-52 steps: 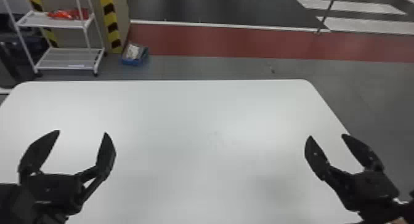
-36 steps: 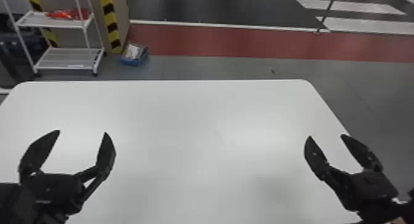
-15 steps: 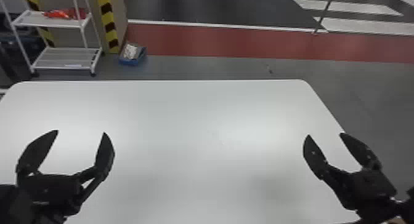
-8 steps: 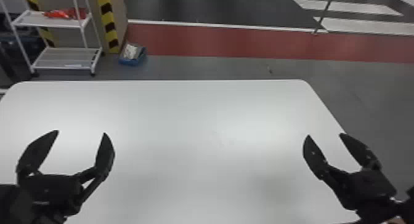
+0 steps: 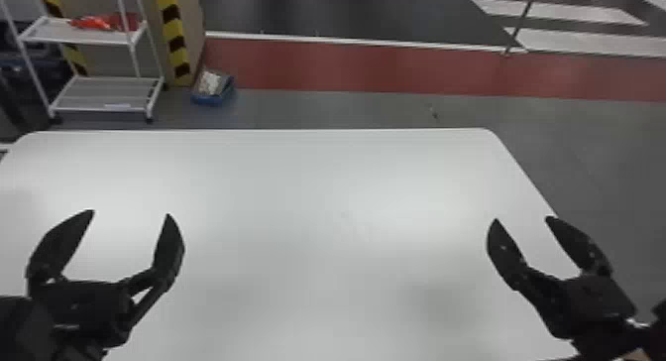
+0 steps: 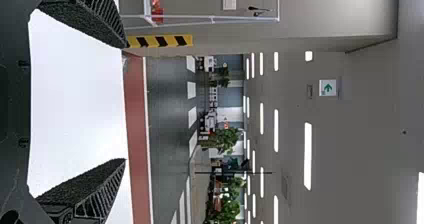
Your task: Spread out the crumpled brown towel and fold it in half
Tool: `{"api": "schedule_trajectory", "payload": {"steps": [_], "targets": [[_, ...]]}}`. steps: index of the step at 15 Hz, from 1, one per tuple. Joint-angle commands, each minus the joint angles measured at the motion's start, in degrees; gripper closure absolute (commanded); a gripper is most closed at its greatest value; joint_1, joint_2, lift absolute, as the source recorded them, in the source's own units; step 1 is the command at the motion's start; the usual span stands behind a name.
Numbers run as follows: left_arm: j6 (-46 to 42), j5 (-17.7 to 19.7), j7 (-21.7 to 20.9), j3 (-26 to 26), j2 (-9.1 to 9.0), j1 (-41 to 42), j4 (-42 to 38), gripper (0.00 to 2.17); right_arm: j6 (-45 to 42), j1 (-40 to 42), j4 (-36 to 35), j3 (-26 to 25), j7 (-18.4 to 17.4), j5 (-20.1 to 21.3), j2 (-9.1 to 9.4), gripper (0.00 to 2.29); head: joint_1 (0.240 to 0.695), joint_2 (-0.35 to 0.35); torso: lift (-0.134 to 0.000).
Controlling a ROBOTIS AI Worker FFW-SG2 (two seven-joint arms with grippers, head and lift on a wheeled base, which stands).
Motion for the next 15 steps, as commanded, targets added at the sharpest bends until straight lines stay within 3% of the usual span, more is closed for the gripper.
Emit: {"api": "schedule_trajectory", "payload": {"steps": [1,15], "targets": [[0.00,0.00,0.00,0.00,0.00,-0.01,0.02,0.07,0.00,-0.02,0.02,0.00,0.00,0.01,0.01,0.09,0.695,-0.128,-0.125],[0.35,0.00,0.00,0.00,0.00,-0.36,0.28,0.07,0.70,-0.37,0.37,-0.09,-0.18,0.10,-0.16,0.09,0.695,-0.129,-0.125]]}}
